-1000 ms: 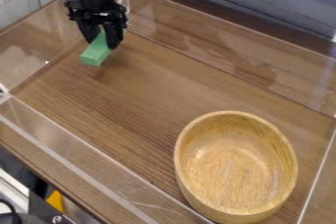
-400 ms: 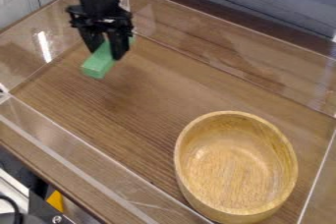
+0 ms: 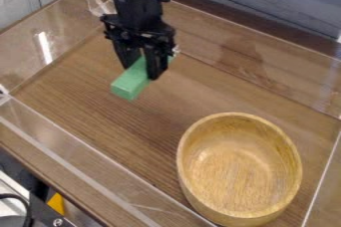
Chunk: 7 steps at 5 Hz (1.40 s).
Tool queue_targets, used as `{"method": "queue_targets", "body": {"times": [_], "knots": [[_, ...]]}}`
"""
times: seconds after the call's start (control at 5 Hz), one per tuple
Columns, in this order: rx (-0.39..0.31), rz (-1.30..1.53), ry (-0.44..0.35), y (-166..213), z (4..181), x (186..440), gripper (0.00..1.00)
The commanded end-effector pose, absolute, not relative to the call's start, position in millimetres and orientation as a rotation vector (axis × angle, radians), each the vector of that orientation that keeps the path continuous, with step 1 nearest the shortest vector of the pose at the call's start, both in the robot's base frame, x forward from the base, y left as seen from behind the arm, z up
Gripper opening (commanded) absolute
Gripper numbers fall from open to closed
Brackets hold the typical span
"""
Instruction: Put the green block in the brown bowl
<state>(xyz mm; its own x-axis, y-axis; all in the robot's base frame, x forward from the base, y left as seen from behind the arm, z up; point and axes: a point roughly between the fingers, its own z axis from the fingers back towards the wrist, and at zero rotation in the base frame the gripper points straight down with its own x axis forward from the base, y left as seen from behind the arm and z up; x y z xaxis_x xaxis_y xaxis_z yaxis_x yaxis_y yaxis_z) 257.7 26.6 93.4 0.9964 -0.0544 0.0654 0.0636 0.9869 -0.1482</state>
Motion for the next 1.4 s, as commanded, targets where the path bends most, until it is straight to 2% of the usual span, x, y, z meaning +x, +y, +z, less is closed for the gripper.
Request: {"method": "queue_targets", "body": {"times": [0.0,0.4,0.6,1.0,1.2], "knots": [[-0.153,-0.099,-0.085,-8,103.9,248,0.0],[-0.176,-0.28,-0.025,-109,87.9,209,0.0],[-0.191,-0.386,-0.042,-149,108.3,200,0.0],[-0.19,-0.414,-0.092,-127,141.1,202,0.0],[-0.175,-0.405,-0.099,-117,132.8,200,0.0]]}}
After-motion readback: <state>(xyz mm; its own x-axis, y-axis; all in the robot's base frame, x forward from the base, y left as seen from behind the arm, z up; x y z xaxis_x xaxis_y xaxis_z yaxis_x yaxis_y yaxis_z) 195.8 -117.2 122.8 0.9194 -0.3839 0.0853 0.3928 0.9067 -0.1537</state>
